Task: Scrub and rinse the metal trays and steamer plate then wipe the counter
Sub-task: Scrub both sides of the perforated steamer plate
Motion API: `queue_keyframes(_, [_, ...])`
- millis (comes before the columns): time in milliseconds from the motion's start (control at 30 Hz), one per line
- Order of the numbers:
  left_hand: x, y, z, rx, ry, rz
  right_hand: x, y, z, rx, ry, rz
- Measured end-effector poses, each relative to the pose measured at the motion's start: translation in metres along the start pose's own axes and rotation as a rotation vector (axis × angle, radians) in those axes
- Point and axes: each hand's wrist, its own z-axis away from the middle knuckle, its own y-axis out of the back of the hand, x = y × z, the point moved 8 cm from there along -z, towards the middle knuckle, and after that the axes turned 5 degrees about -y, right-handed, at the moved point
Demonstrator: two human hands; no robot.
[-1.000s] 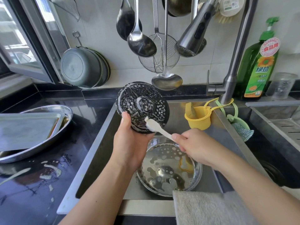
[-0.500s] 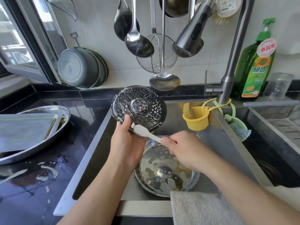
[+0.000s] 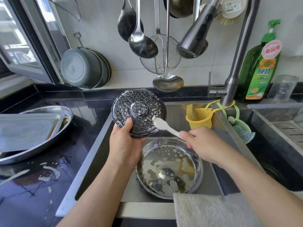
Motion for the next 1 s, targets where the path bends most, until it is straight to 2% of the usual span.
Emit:
queue_keyframes(200, [0.003, 0.004, -0.003, 0.033, -0.005, 0.019, -0.005, -0.007, 0.002, -0.044, 0.022, 0.0])
queue_keyframes(333, [-0.002, 0.003, 0.002, 0.037, 0.027, -0.002, 0.002, 0.018, 0.0, 0.073, -0.043, -0.092])
queue_keyframes(500, [0.002, 0.009, -0.003, 0.075, 0.017, 0.022, -0.003, -0.012, 0.006, -0.092, -0.023, 0.005])
queue_keyframes(667, [-0.003, 0.002, 0.003, 0.017, 0.01, -0.096, 0.005, 0.019, -0.001, 0.073, -0.079, -0.096])
queue_keyframes(833, [0.002, -0.001, 0.002, 0.007, -0.054, -0.158, -0.005, -0.016, 0.007, -0.108, -0.017, 0.032])
queue_keyframes(1000, [-0.001, -0.006, 0.005, -0.046, -0.098, -0.231, -0.002, 0.006, 0.001, 0.014, -0.042, 0.005])
